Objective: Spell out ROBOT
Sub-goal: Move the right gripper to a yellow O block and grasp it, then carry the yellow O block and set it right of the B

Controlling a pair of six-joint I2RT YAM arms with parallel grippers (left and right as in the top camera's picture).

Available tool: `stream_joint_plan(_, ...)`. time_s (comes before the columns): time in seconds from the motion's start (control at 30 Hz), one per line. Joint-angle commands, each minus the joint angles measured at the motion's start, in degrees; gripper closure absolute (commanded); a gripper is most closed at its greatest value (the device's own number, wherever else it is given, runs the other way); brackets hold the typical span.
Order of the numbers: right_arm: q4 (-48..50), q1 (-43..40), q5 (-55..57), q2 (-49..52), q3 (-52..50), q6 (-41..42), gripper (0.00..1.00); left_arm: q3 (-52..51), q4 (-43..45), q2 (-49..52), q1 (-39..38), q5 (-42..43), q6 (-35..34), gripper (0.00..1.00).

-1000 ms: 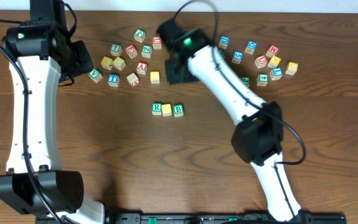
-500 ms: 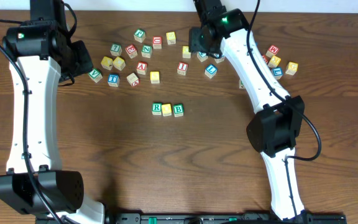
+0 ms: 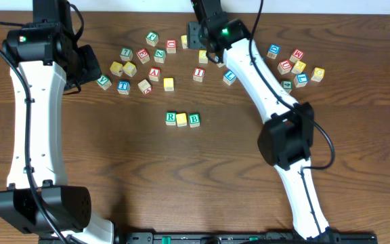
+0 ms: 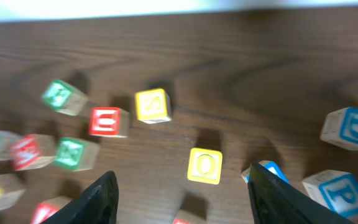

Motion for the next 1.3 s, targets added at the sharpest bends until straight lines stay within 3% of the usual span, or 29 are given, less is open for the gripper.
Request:
stream_joint_plan(0.0, 1.4, -0.2, 2.1, 4.5, 0.6, -0.3, 0.39, -0.1, -0.8, -0.5, 0.1, -0.2, -0.5, 0.58)
stream_joint_plan(0.5, 4.0, -0.4, 3.2, 10.6, 0.6, 2.3, 0.43, -0.1, -1.1, -0.5, 0.1, -0.2, -0.5, 0.59)
stream_joint_plan(1.27, 5.4, -0.7, 3.6, 12.4, 0.6, 3.1, 0.69, -0.1, -1.1, -0.5, 0.1, -0.2, -0.5, 0.58)
